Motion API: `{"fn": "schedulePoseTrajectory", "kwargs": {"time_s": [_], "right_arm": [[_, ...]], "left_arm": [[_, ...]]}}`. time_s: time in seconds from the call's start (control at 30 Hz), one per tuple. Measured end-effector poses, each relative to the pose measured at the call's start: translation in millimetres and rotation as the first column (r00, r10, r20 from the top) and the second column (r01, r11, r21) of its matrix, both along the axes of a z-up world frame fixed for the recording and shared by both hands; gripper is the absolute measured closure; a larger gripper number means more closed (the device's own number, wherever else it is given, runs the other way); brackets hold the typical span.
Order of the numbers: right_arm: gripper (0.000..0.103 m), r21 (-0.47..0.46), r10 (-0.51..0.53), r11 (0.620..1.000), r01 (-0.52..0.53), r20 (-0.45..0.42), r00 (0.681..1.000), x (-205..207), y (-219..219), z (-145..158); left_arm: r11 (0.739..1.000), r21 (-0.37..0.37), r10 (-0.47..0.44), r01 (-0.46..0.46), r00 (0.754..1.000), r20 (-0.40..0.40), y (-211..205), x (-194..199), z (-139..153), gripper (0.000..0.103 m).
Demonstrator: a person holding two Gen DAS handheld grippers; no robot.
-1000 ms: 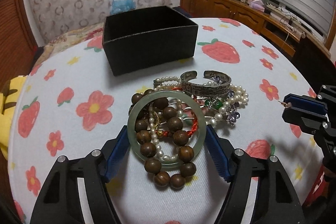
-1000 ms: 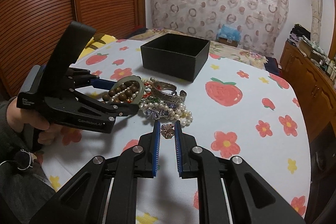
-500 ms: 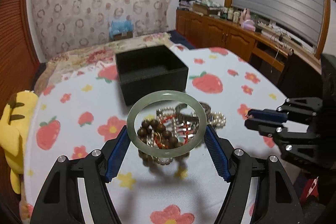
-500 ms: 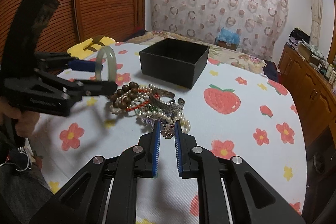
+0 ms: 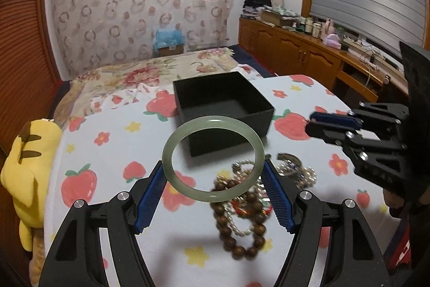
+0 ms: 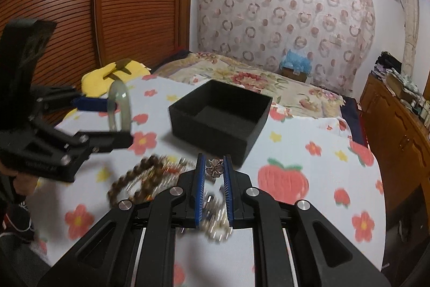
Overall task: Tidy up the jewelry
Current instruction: 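Carry the jade bangle into the black box and open the left tool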
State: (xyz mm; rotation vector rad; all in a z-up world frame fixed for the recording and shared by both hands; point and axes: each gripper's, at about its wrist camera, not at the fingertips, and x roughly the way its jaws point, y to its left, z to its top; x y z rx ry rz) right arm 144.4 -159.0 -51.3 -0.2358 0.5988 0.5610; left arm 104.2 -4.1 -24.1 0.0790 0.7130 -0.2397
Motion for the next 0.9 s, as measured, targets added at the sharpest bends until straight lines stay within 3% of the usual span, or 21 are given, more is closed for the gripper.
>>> {"fn": "schedulePoseTrajectory", "kwargs": {"time_s": [0.5, 0.53, 0.6, 0.9], "right_arm": [[0.087, 0.054, 0.015, 0.998, -0.012, -0.060, 0.998, 86.4, 15.0, 0.6], [0.086, 0.052, 0.018, 0.999, -0.015, -0.065, 0.998, 87.9, 15.0, 0.1], [0.063, 0.054, 0.012, 0.998, -0.008, -0.071, 0.997, 94.1, 13.0, 0.7], [0.063, 0.089, -0.019, 0.996, 0.025, -0.069, 0.997, 83.9, -21.5, 7.1]], "left_arm": [[1.000, 0.020, 0.020, -0.020, 1.000, 0.009, 1.0, 63.6, 17.3, 0.035], [0.999, 0.022, 0.024, -0.024, 1.000, 0.006, -0.5, 68.5, 17.2, 0.035], [0.999, 0.018, 0.026, -0.026, 1.000, -0.002, -2.3, 77.1, 17.2, 0.035], [0.999, 0.039, 0.006, -0.005, 0.999, -0.034, -22.4, 102.5, 12.0, 0.034]]}}
